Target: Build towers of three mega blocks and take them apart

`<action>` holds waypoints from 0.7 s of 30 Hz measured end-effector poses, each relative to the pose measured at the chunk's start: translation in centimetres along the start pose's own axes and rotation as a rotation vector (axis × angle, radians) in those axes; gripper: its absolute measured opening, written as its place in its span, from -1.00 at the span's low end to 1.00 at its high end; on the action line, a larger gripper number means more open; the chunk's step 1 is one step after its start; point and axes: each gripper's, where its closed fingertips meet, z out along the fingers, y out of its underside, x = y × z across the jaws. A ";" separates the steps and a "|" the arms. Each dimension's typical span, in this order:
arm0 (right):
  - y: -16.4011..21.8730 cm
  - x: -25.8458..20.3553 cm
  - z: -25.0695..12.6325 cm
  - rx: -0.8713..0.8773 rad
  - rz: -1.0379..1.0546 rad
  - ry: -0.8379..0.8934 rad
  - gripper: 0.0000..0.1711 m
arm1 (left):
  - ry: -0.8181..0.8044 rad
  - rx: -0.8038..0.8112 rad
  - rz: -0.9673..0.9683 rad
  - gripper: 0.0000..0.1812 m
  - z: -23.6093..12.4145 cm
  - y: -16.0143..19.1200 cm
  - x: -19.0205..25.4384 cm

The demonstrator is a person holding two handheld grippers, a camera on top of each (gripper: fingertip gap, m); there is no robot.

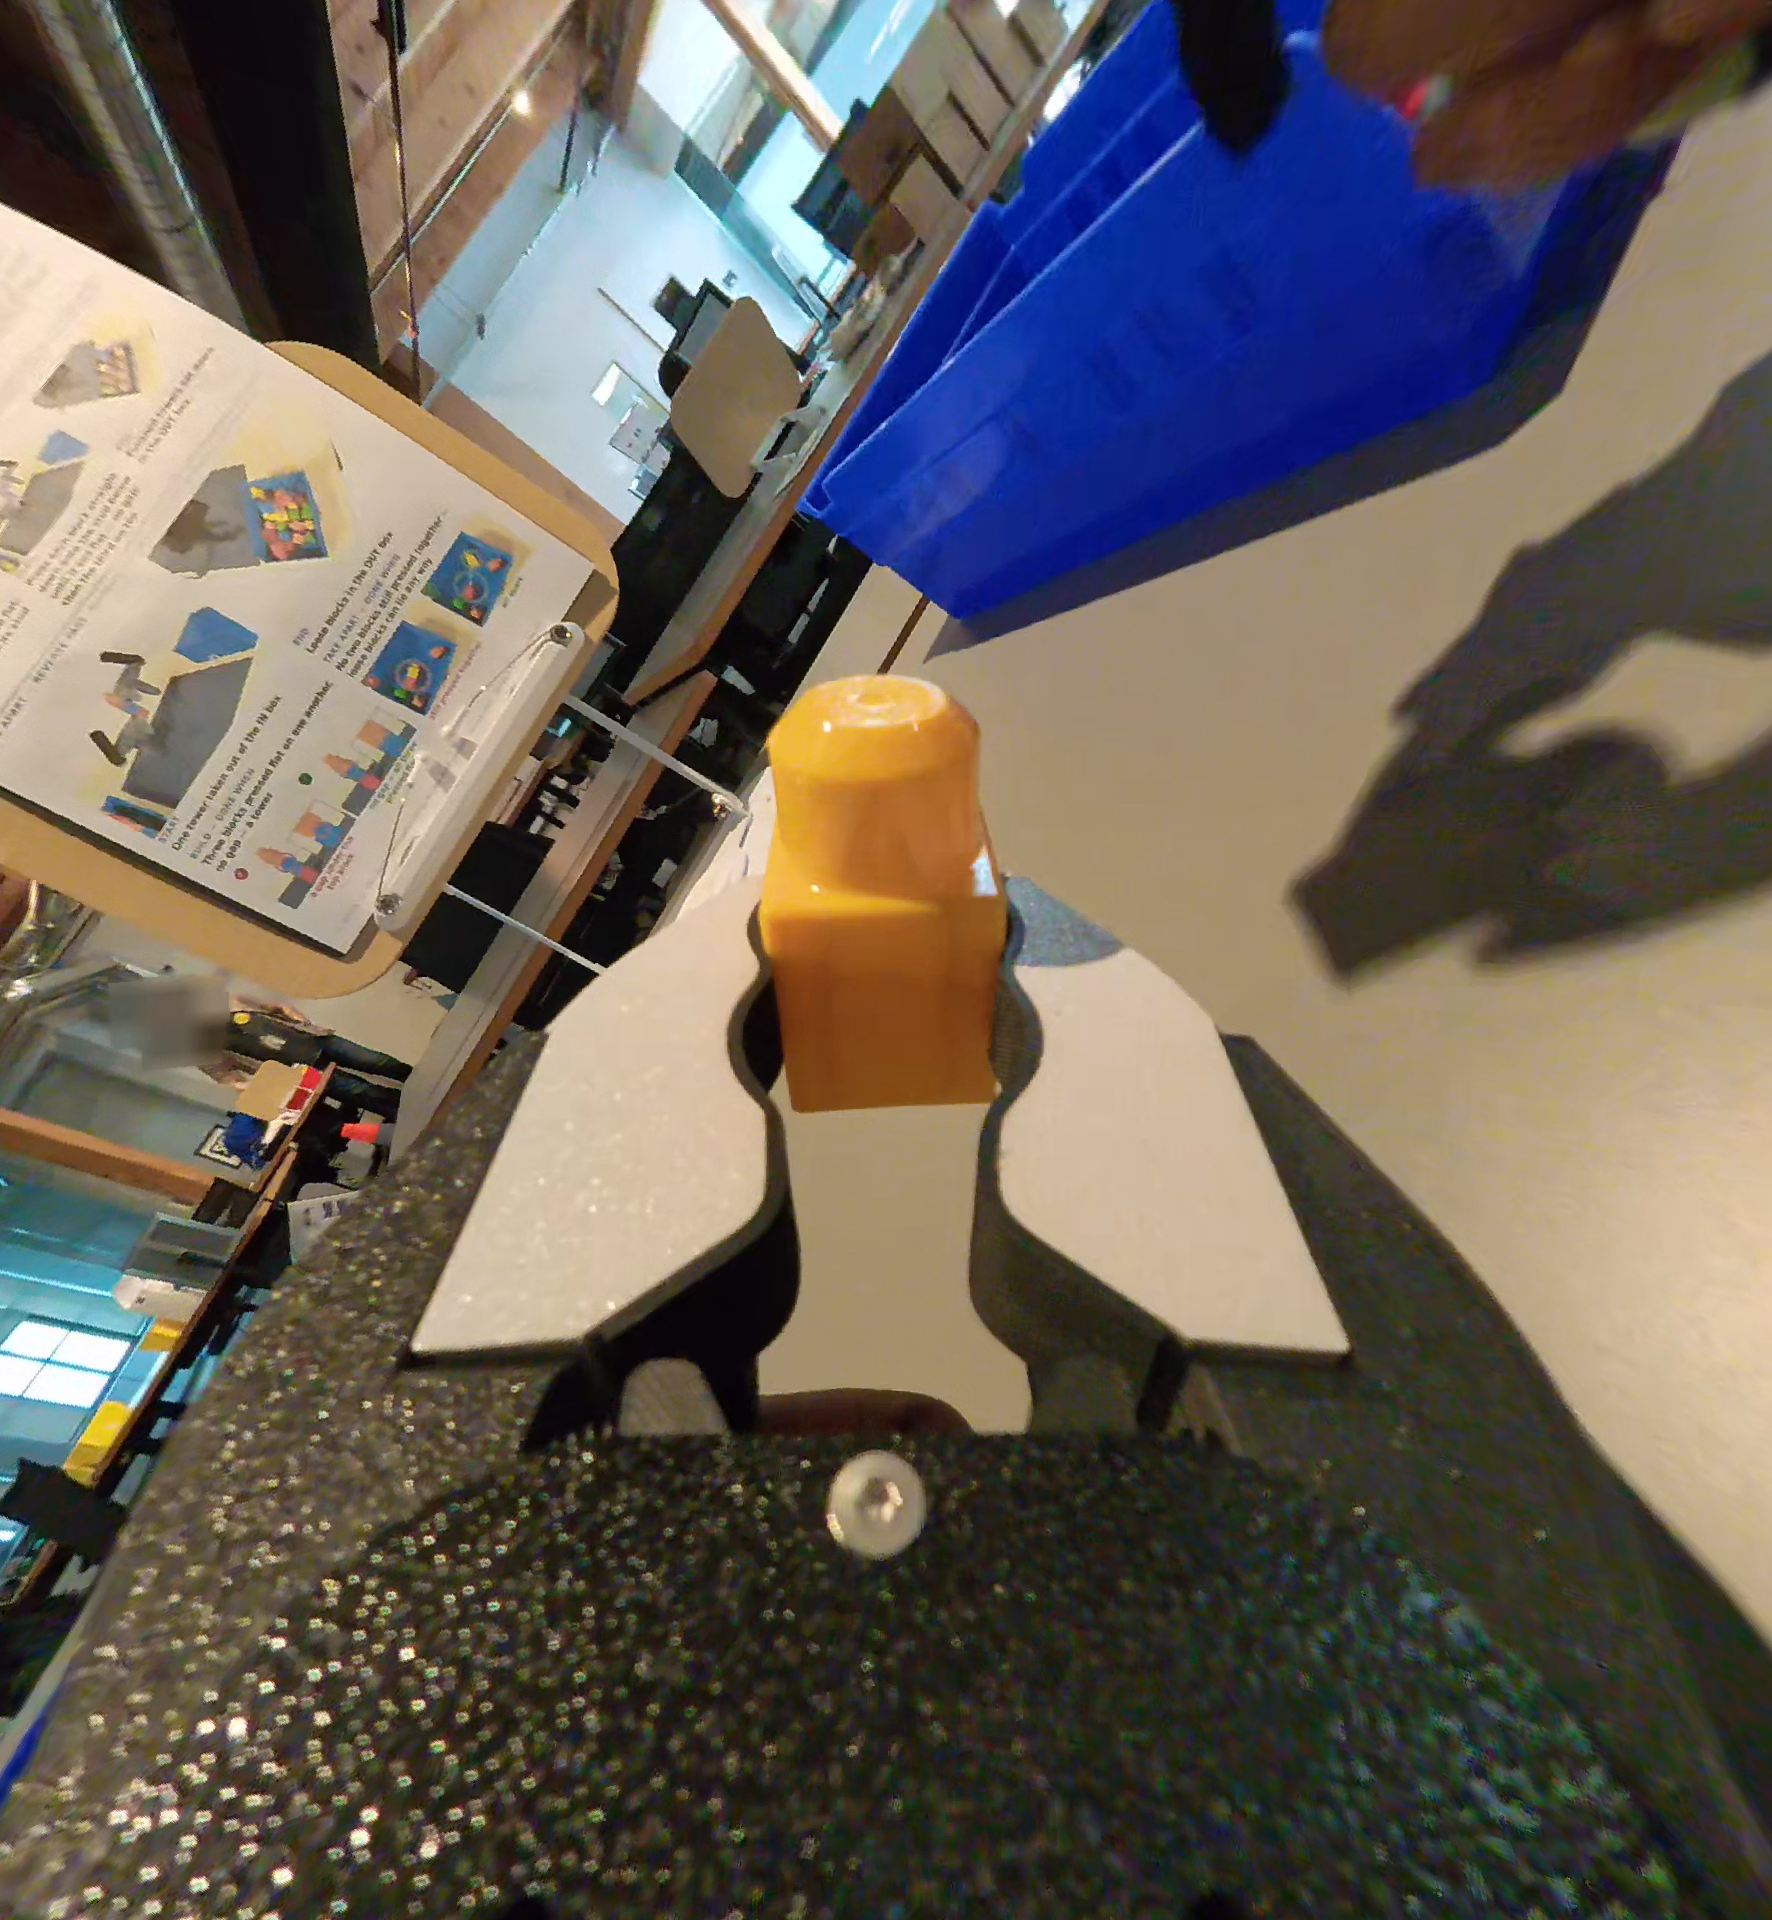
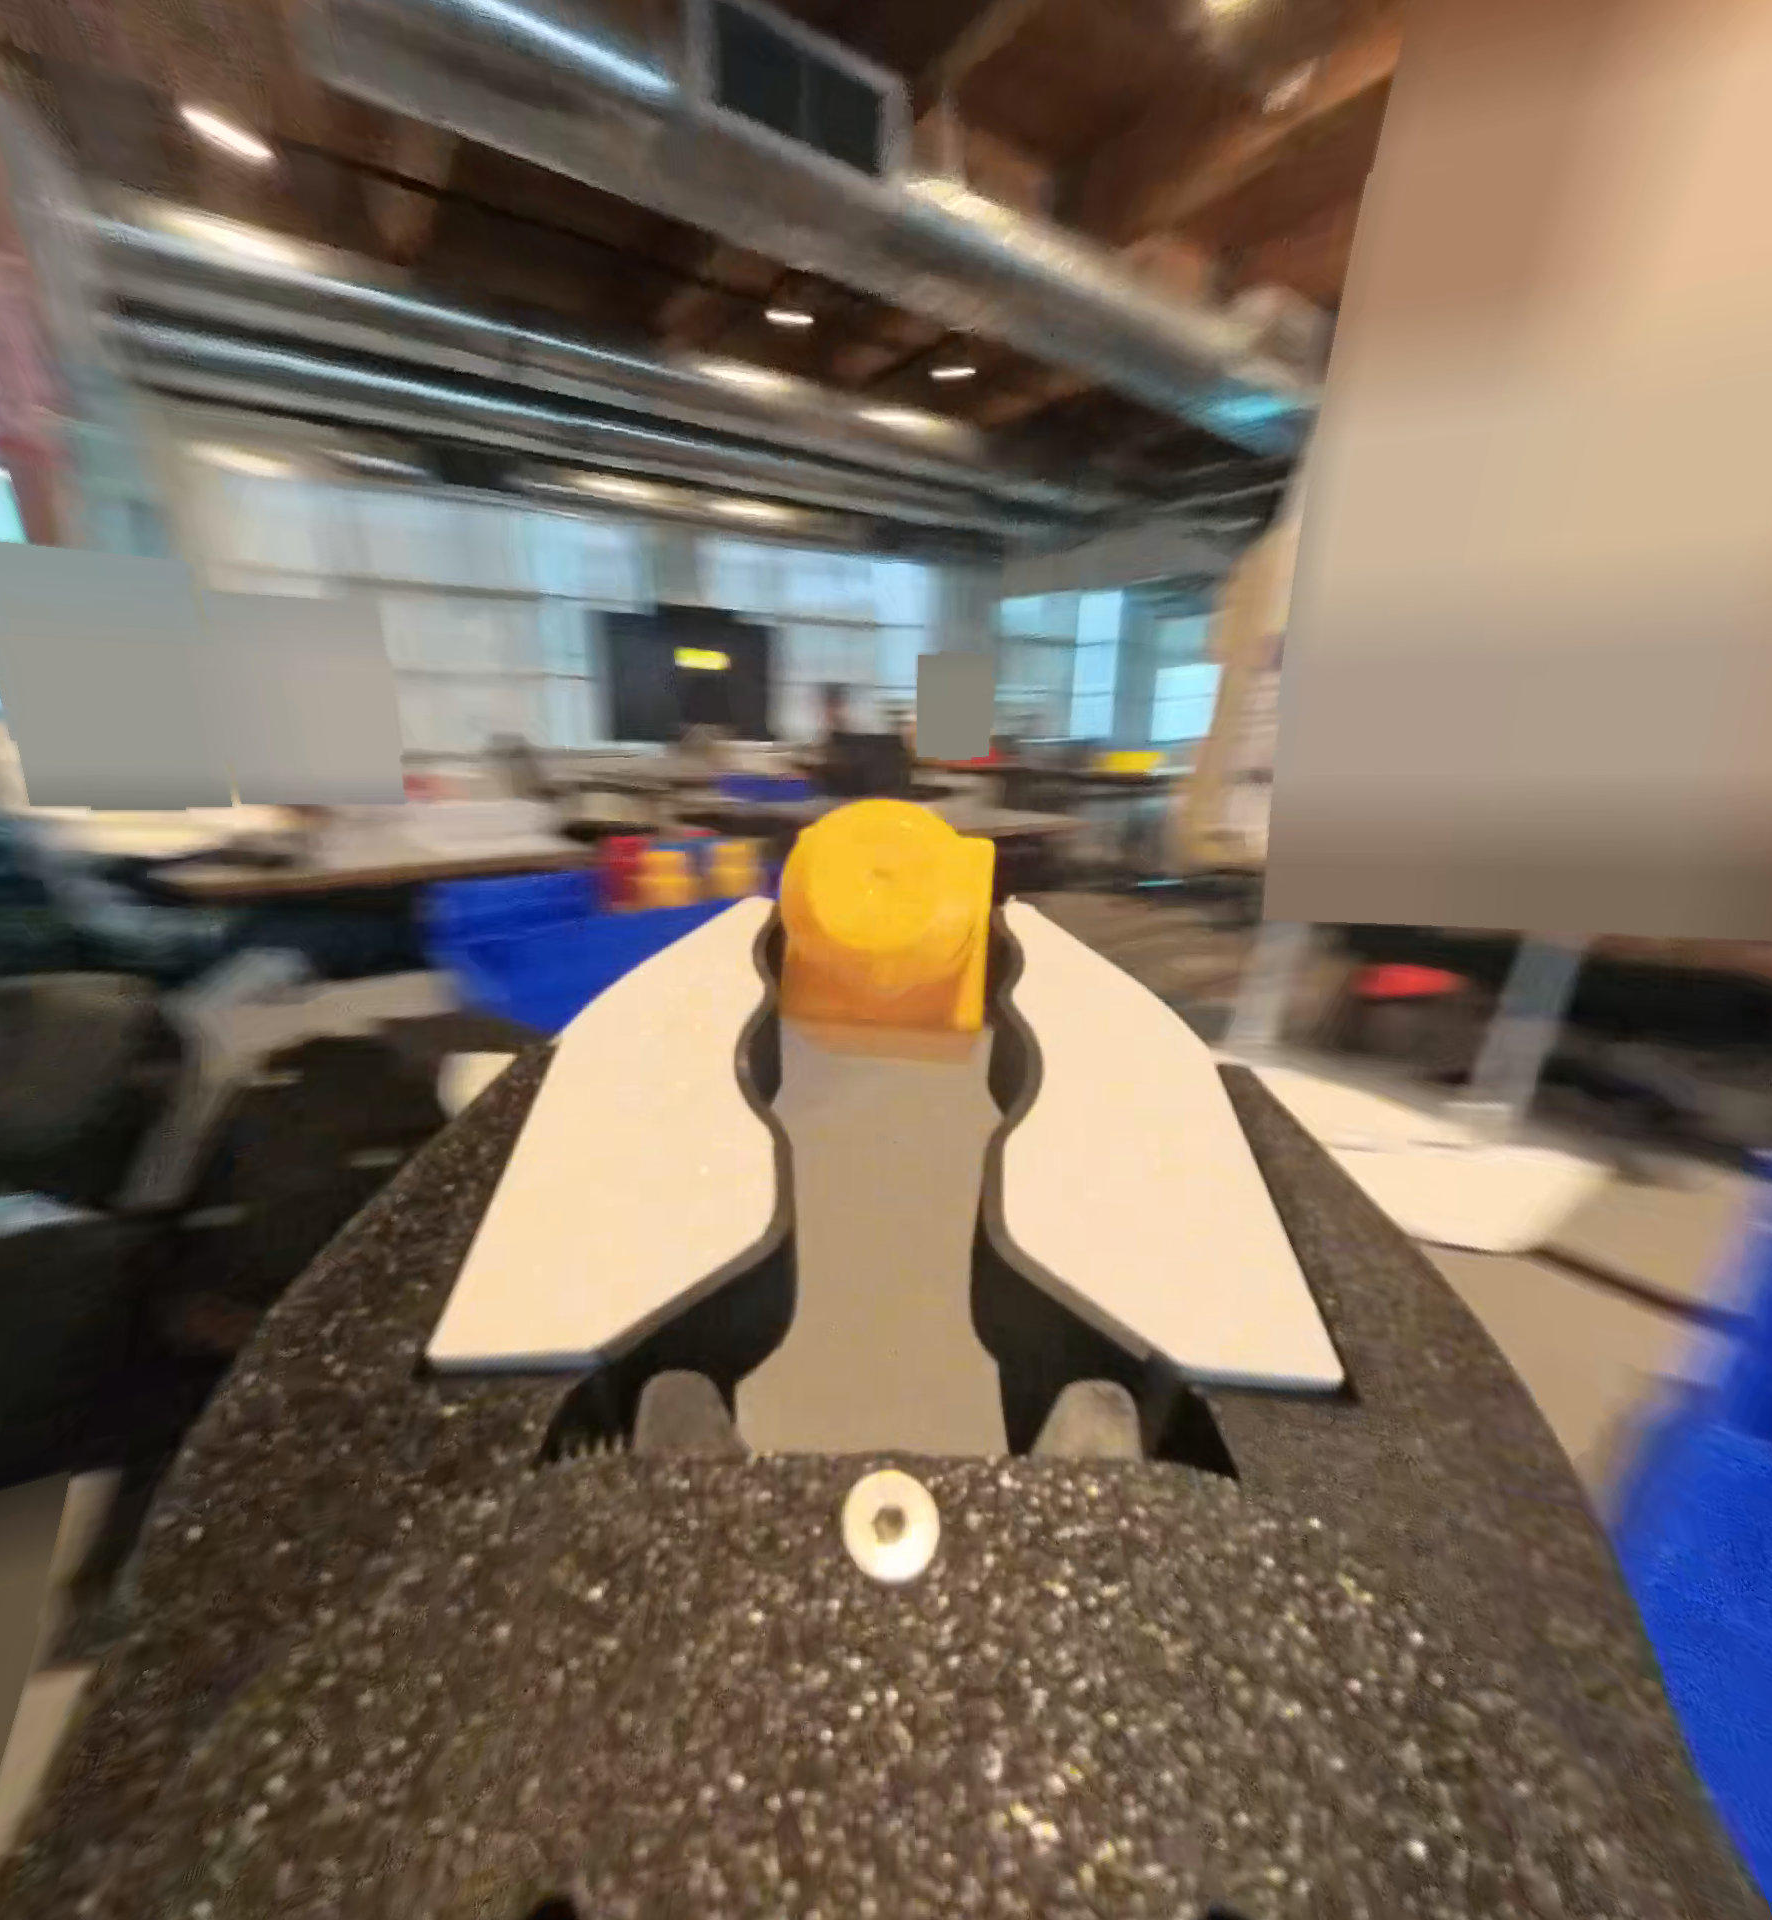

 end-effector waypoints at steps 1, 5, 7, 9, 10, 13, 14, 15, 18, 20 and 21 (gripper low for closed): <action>-0.4 1.8 -0.8 -0.020 -0.111 0.117 -0.57 | -0.001 -0.002 0.004 -0.60 0.0 0.0 0.0; -0.1 8.4 -4.5 -0.228 -0.527 0.450 -0.58 | -0.004 0.001 0.013 -0.60 0.0 -0.1 0.1; 1.2 11.0 -6.1 -0.341 -0.535 0.503 -0.57 | -0.005 0.000 0.015 -0.60 0.0 -0.1 0.1; 2.6 12.7 -7.3 -0.419 -0.410 0.490 -0.57 | -0.008 -0.002 0.018 -0.60 0.0 -0.1 0.0; 3.2 13.3 -7.8 -0.451 -0.337 0.472 -0.57 | -0.010 -0.003 0.019 -0.60 0.0 -0.1 0.0; 4.6 14.1 -9.2 -0.506 -0.136 0.414 -0.57 | -0.015 -0.001 0.019 -0.60 -0.1 -0.1 -0.2; 5.2 14.2 -9.5 -0.523 -0.068 0.390 -0.57 | -0.015 0.001 0.018 -0.60 -0.1 -0.1 -0.2; 6.0 14.3 -9.8 -0.553 -0.015 0.376 -0.57 | -0.014 0.002 0.017 -0.60 -0.1 -0.1 -0.2; 8.3 14.6 -10.3 -0.678 0.001 0.373 -0.57 | -0.008 -0.001 0.026 -0.61 0.0 -0.1 0.1; 9.5 14.6 -10.0 -0.740 -0.030 0.369 -0.57 | -0.006 -0.003 0.034 -0.60 0.1 -0.1 0.3; 10.2 14.7 -9.8 -0.775 -0.059 0.375 -0.57 | -0.006 -0.003 0.034 -0.60 0.1 -0.1 0.3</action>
